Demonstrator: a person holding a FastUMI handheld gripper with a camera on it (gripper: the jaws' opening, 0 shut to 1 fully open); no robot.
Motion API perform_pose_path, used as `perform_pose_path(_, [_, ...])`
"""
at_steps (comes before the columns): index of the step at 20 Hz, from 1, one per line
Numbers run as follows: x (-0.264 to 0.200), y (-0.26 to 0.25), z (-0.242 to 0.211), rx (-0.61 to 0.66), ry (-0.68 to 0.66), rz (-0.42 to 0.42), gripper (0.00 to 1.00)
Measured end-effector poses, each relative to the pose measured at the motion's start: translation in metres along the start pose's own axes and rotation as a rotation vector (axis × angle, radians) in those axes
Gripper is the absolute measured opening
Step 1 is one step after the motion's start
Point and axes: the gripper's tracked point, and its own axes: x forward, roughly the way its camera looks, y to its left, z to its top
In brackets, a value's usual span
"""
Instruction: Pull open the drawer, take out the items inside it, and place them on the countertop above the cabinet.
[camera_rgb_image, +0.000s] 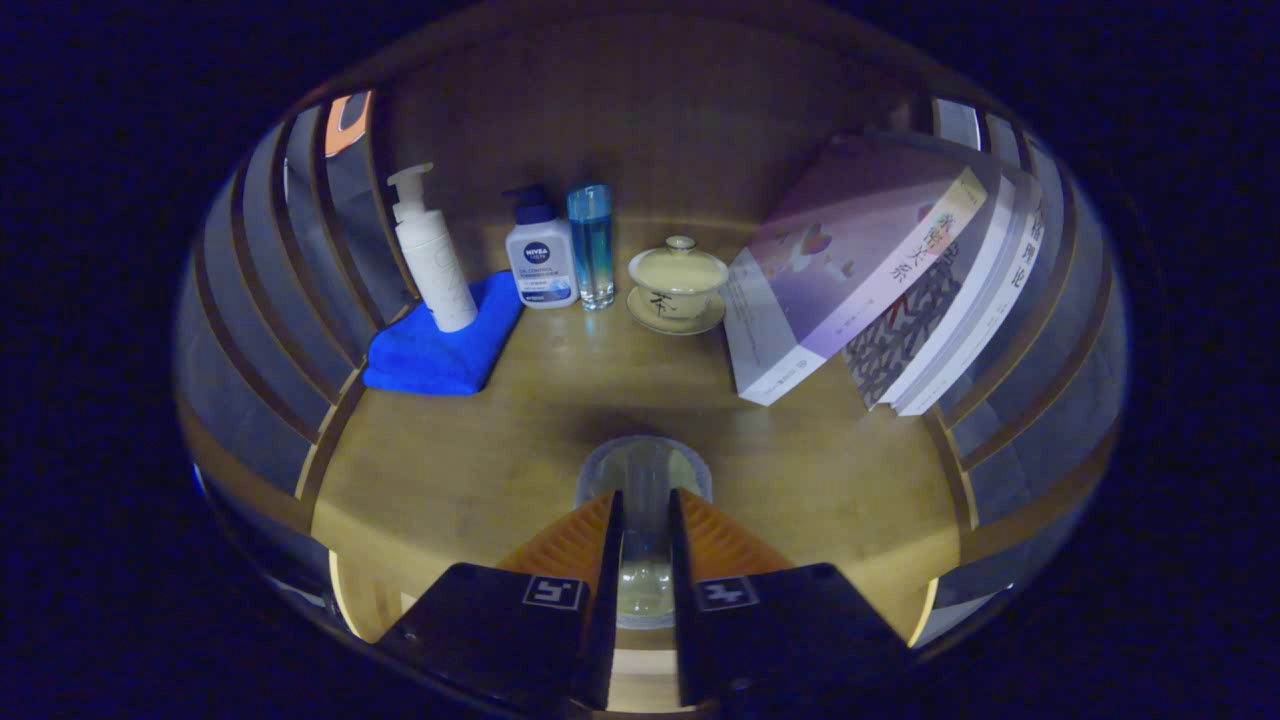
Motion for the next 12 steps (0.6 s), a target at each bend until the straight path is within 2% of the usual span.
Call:
perform_pose_path(3, [-0.013, 0.000, -0.003, 0.022, -0.004, 0.012, 0.59])
perform_pose_path(10, [-0.092, 0.008, -0.023, 0.006, -0.116, 0.094, 0.90])
perform_pose_path(12, [-0.118, 0.014, -0.039, -0.006, -0.147, 0.132, 0.91])
